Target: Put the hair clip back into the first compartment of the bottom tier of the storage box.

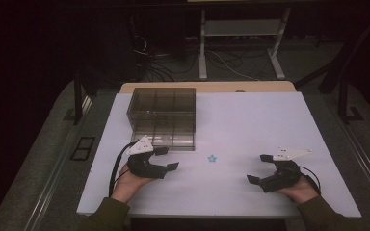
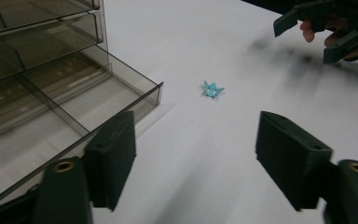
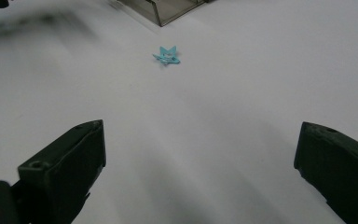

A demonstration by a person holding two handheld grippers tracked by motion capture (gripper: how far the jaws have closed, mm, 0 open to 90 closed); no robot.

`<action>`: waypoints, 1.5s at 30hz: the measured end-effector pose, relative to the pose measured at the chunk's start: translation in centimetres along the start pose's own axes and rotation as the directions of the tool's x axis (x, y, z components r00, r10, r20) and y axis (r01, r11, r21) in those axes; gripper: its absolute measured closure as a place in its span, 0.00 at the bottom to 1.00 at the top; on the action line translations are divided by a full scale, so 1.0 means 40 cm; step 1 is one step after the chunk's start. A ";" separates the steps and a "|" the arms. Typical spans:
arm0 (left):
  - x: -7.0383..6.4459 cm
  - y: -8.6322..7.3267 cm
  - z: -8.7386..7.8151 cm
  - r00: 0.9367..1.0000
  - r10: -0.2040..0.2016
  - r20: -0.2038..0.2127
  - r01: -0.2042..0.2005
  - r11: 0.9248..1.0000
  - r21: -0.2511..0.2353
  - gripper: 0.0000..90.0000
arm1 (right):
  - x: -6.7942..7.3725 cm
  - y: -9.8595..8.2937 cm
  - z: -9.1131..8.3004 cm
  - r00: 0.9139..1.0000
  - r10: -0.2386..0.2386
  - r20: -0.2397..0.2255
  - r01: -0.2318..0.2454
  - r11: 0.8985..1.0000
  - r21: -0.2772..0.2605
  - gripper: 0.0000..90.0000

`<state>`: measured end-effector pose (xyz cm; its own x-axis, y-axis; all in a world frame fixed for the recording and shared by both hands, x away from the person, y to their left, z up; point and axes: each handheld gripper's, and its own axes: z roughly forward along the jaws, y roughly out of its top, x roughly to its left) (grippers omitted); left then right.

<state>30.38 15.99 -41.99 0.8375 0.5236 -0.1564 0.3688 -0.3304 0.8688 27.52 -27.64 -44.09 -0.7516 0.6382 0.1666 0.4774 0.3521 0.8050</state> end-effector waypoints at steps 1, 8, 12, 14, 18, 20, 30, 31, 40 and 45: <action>0.000 0.001 0.001 1.000 0.001 0.002 -0.001 1.000 0.002 0.34 | 0.000 0.000 -0.001 1.000 -0.005 0.001 0.005 1.000 0.003 0.02; -0.006 0.008 0.013 1.000 0.015 0.013 -0.015 1.000 0.000 0.39 | 0.000 0.000 0.000 1.000 0.000 0.007 0.000 1.000 -0.005 0.02; -0.003 0.013 0.022 1.000 0.006 0.022 -0.006 1.000 0.004 0.42 | -0.001 0.000 0.001 1.000 0.006 0.010 -0.006 1.000 -0.006 0.02; -0.003 0.015 0.026 1.000 0.003 0.023 -0.003 1.000 0.006 0.42 | -0.001 0.000 0.001 1.000 0.006 0.010 -0.006 1.000 -0.006 0.02; -0.004 0.018 0.031 0.999 0.002 0.033 -0.003 1.000 0.009 0.47 | 0.000 0.000 0.002 1.000 0.010 0.016 -0.010 1.000 -0.002 0.02; -0.002 0.019 0.034 0.999 0.001 0.035 -0.002 1.000 0.011 0.49 | -0.001 -0.001 0.002 1.000 0.012 0.017 -0.012 1.000 -0.003 0.02; 0.005 0.026 0.051 0.999 -0.007 0.050 0.006 1.000 0.022 0.57 | -0.001 -0.001 0.004 1.000 0.008 0.016 -0.008 1.000 -0.002 0.02; 0.005 0.026 0.051 0.999 -0.007 0.050 0.006 1.000 0.022 0.57 | -0.001 -0.001 0.004 1.000 0.008 0.016 -0.008 1.000 -0.002 0.02; 0.007 0.038 0.078 0.998 -0.003 0.068 0.001 1.000 0.028 0.61 | -0.002 -0.001 0.005 1.000 0.009 0.016 -0.009 1.000 -0.003 0.02; 0.005 0.042 0.094 0.997 -0.008 0.071 0.006 1.000 0.030 0.61 | -0.002 -0.001 0.004 1.000 0.009 0.016 -0.009 1.000 -0.003 0.02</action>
<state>32.67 12.58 -42.32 0.8609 0.4694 -0.1962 0.3856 -0.3504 0.8535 27.63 -27.57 -44.23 -0.7398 0.6522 0.1651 0.4833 0.3443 0.8049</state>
